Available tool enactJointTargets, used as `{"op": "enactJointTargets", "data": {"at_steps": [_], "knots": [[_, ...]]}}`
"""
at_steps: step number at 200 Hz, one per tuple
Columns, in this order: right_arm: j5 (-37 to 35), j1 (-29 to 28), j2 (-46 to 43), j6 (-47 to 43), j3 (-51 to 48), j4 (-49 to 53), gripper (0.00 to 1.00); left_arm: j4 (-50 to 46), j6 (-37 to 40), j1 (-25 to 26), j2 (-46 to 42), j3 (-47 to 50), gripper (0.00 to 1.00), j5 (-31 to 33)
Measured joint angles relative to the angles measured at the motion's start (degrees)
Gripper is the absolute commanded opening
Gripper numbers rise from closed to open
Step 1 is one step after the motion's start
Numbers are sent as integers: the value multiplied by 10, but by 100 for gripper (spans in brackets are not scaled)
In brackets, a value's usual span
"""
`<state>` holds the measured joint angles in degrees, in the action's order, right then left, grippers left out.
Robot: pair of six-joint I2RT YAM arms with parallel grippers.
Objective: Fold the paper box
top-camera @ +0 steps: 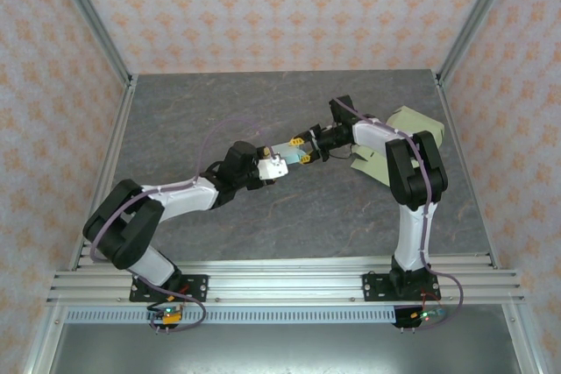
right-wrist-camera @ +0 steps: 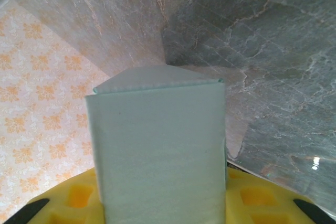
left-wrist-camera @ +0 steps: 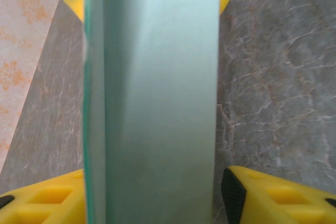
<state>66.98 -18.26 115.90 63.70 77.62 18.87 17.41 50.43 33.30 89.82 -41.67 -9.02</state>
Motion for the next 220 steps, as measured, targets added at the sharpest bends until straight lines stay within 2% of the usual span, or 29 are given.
{"op": "enactJointTargets", "data": {"at_steps": [29,52,75,114,147,162,183,220], "knots": [[-2,2,0,10,-6,-20,31,3,2,-2,14,-15,48,17],[-2,3,0,12,-7,-22,51,-35,7,-3,14,-36,47,13],[-5,3,-3,8,-10,-24,63,-97,5,-3,12,-71,47,-4],[-43,13,-56,-3,-48,-53,68,-243,-15,-13,17,-156,47,-38],[-96,42,-124,-32,-109,-145,70,-386,-23,-48,52,-255,47,-78],[-138,54,-151,-94,-133,-164,70,-445,-12,-61,76,-284,48,-92],[-206,52,-198,-245,-167,-167,71,-505,6,-71,103,-320,49,-99],[-262,2,-264,-513,-209,-163,66,-559,25,-75,123,-354,50,-120]]}}
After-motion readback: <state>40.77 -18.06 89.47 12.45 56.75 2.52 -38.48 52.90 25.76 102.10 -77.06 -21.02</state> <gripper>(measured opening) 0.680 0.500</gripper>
